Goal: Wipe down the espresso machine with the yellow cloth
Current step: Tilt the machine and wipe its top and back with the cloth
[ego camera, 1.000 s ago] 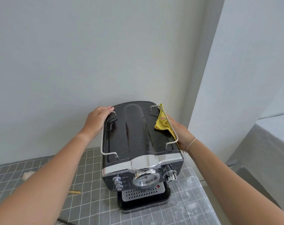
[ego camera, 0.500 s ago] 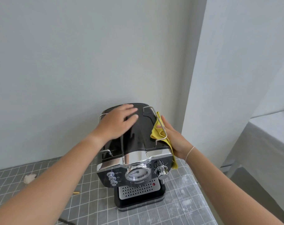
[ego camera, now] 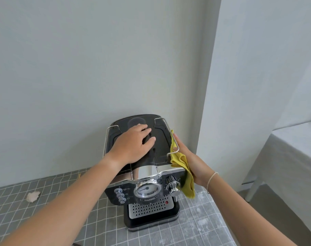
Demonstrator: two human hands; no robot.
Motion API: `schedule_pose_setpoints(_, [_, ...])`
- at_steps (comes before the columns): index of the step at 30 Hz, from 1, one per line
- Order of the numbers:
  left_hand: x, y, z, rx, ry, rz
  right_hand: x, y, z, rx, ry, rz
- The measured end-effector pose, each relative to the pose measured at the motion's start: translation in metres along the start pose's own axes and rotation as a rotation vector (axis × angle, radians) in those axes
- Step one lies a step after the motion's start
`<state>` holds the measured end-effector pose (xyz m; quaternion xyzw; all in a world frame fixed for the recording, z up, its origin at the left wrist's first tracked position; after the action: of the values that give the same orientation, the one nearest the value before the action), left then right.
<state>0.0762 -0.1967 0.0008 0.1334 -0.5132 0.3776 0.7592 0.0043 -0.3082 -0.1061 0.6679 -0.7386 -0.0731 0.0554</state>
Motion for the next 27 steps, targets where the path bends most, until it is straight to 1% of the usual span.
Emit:
schedule_pose_setpoints(4, [0.000, -0.001, -0.001, 0.002, 0.016, -0.016, 0.000, -0.026, -0.024, 0.068, 0.122, 0.028])
schedule_pose_setpoints(8, [0.000, 0.000, -0.002, -0.030, 0.016, -0.061, 0.002, -0.040, -0.031, 0.085, 0.120, 0.037])
schedule_pose_setpoints(13, [0.002, 0.002, -0.004, -0.070, 0.015, -0.059, 0.002, -0.015, -0.001, 0.057, -0.026, 0.042])
schedule_pose_setpoints(15, [0.001, 0.002, -0.003, -0.075, 0.019, -0.047, 0.000, 0.002, 0.004, 0.097, -0.001, 0.059])
schedule_pose_setpoints(17, [0.001, 0.000, -0.004, -0.079, 0.019, -0.039, -0.005, 0.013, -0.007, 0.166, 0.023, 0.076])
schedule_pose_setpoints(19, [0.001, -0.002, -0.004, -0.081, 0.021, -0.029, -0.007, 0.010, -0.019, 0.190, 0.090, 0.074])
schedule_pose_setpoints(24, [0.001, -0.002, -0.003, -0.082, 0.013, -0.018, -0.003, -0.013, -0.042, 0.114, 0.118, 0.094])
schedule_pose_setpoints(27, [0.000, -0.001, -0.004, -0.077, 0.014, -0.030, -0.005, -0.010, -0.047, 0.116, 0.118, 0.093])
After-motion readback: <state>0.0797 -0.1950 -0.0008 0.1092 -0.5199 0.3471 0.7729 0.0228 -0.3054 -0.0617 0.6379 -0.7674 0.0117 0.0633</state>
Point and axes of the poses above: each hand's wrist, its own y-axis away from the middle knuckle, its own x-axis out of the back of the hand, z = x × y, the point moved 10 cm from there along -y, towards the middle knuckle, and after that the axes turned 9 degrees about y, right-handed, at the moved point
